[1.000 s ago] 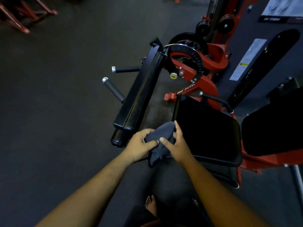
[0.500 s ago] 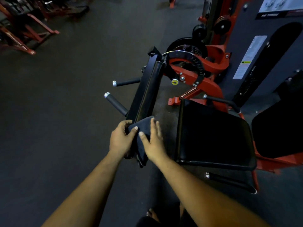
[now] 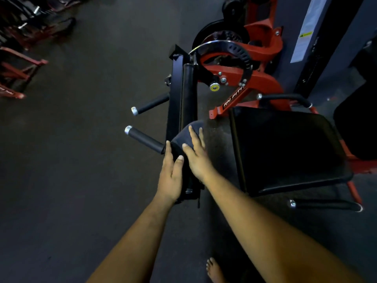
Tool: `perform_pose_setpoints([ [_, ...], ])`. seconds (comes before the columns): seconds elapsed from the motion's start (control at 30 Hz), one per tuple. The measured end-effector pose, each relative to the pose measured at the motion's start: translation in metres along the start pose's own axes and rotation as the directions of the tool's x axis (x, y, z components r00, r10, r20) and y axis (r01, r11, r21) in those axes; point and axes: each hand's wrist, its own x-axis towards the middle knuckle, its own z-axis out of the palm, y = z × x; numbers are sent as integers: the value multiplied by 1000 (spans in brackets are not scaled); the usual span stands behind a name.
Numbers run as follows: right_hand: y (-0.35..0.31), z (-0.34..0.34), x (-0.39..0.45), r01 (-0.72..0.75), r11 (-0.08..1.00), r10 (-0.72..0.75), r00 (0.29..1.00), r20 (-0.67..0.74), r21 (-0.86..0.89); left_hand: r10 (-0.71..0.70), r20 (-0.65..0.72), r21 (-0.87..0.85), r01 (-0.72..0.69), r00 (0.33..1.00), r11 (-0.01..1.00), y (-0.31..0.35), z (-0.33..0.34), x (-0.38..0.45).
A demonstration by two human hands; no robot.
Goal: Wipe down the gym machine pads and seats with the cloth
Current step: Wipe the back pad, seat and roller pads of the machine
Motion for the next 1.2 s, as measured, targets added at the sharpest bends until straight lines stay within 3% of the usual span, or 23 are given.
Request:
perform_pose_setpoints([
  [0.1,42,13,-67,-10,957,14,1000,-13,290,-66,-13,-156,63,998,986,-3,6,4],
  [0.2,75,28,-98,-177,859,185,982,30,481,-92,-13,-103,90,996,991,-13,13,3],
  [0.37,35,1,-19,-201,912,213,977,7,357,-76,-14,-3,76,997,997,-18,16,7],
  [0.47,32,3,-43,-135,961,132,991,30,243,-55,2,5,55,998,998,-21,14,5],
  [0.57,13,6,-83,-27,999,29,996,88,-20,-56,1,-44,56,998,997,-15,14,5],
  [0.67,-5,3,-39,70,955,-55,997,62,-288,-42,-31,-151,37,999,988,-9,16,6],
  [0.73,-17,1,22,104,892,-89,995,54,-440,-12,-32,-137,8,999,991,-13,16,7],
  [0.8,-27,-6,72,85,854,-54,996,74,-513,-67,-12,-78,66,998,995,-15,16,7],
  [0.9,-28,-8,74,154,848,-103,987,127,-507,-72,-29,-32,71,997,997,-7,14,5],
  [0.97,-16,-13,34,191,899,-146,979,141,-393,1,-43,-11,-1,999,1000,-2,18,7],
  [1.1,-8,-16,-27,134,958,-82,974,209,-252,-48,-52,-9,47,997,999,-12,16,9],
  [1.2,-20,-20,29,185,876,-95,972,216,-446,-80,19,78,79,997,994,-9,16,8],
])
